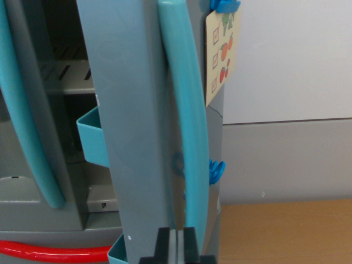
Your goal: Close fridge door
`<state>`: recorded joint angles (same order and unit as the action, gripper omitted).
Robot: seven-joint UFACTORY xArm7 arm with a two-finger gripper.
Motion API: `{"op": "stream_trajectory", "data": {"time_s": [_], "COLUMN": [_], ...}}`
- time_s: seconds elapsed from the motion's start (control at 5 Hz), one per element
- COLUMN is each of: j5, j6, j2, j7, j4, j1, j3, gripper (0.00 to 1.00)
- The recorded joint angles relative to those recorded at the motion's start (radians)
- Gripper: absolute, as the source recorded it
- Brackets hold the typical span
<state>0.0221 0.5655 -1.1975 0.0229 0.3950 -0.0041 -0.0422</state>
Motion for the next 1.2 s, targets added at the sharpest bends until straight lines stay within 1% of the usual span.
{"op": "stream_trajectory", "data": {"time_s": [0.2,0.4,0.6,0.8,1.0,1.2], "j5": [0.0000,0.0000,0.0000,-0.0001,-0.0001,-0.0001], "j6": [0.000,0.000,0.000,0.000,0.000,0.000], "j2": [0.000,0.001,0.001,0.002,0.002,0.015], "j7": [0.000,0.000,0.000,0.000,0.000,0.000], "j4": [0.000,0.000,0.000,0.000,0.000,0.002], "j1": [0.0000,0.0000,0.0000,0.0000,0.0000,0.0000], "j3": [0.000,-0.013,-0.013,-0.045,-0.045,-0.063], "gripper": [1.00,1.00,1.00,1.00,1.00,1.00]}}
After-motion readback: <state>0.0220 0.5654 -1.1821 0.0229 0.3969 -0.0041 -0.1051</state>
